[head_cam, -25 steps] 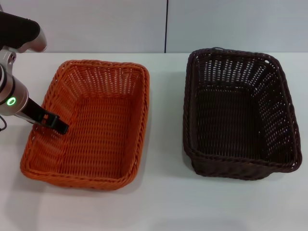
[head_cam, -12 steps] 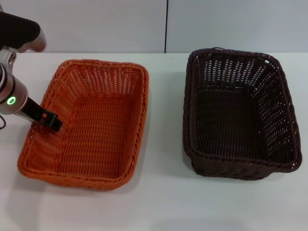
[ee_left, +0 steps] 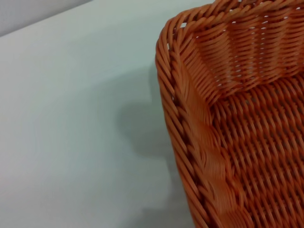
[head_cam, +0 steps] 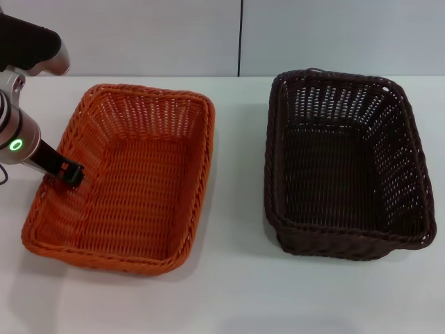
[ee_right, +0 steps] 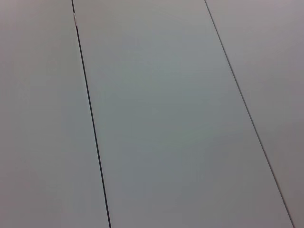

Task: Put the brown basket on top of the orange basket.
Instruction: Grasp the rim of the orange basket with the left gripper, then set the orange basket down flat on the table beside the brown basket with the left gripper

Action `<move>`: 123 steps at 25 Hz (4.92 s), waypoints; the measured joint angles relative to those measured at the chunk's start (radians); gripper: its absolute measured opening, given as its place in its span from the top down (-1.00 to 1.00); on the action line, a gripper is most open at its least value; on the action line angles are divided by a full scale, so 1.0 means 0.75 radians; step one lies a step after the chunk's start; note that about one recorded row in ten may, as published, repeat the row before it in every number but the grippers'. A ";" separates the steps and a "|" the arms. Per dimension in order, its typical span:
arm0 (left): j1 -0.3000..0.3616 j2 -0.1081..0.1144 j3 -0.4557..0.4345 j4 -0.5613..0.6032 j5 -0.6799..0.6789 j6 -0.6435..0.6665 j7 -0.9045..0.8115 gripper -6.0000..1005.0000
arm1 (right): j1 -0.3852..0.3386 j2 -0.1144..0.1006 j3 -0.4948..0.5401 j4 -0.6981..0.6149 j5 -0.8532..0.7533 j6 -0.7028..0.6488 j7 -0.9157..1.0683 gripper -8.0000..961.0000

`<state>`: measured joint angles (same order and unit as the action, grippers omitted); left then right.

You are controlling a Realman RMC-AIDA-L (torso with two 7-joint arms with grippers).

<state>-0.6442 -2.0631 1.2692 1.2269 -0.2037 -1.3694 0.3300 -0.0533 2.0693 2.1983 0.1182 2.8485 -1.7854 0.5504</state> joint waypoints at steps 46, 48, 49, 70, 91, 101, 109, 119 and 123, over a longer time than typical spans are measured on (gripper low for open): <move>-0.223 0.014 -0.291 0.433 -0.011 -0.295 0.825 0.68 | 0.028 0.008 0.010 0.014 0.006 -0.024 0.065 -0.70; -0.240 0.012 -0.316 0.437 -0.013 -0.307 0.906 0.68 | 0.028 0.008 0.010 0.014 0.006 -0.024 0.065 -0.70; -0.247 0.011 -0.320 0.439 -0.013 -0.313 0.970 0.68 | 0.029 0.008 0.010 0.014 0.006 -0.024 0.065 -0.70; -0.277 -0.006 -0.172 0.464 -0.166 -0.448 1.368 0.68 | 0.047 0.007 0.010 0.016 0.000 -0.028 0.068 -0.70; -0.316 -0.009 -0.141 0.271 -0.273 -0.330 1.370 0.69 | 0.025 0.006 -0.002 0.016 0.000 -0.041 0.068 -0.70; -0.358 -0.008 -0.140 0.124 -0.267 -0.242 1.407 0.69 | 0.023 0.006 -0.004 0.016 -0.001 -0.043 0.068 -0.70; -0.377 -0.006 -0.150 0.030 -0.260 -0.173 1.433 0.69 | 0.021 0.006 -0.004 0.013 -0.003 -0.058 0.068 -0.70; -0.387 -0.006 -0.150 -0.043 -0.254 -0.091 1.441 0.69 | 0.024 0.006 -0.005 0.016 -0.004 -0.058 0.068 -0.70; -0.399 -0.004 -0.149 -0.075 -0.240 -0.073 1.442 0.69 | 0.023 0.006 -0.006 0.016 -0.004 -0.058 0.068 -0.70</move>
<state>-0.9438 -2.0665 1.1574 1.1706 -0.3836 -1.4243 1.4112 -0.0362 2.0739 2.1937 0.1304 2.8454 -1.8290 0.6013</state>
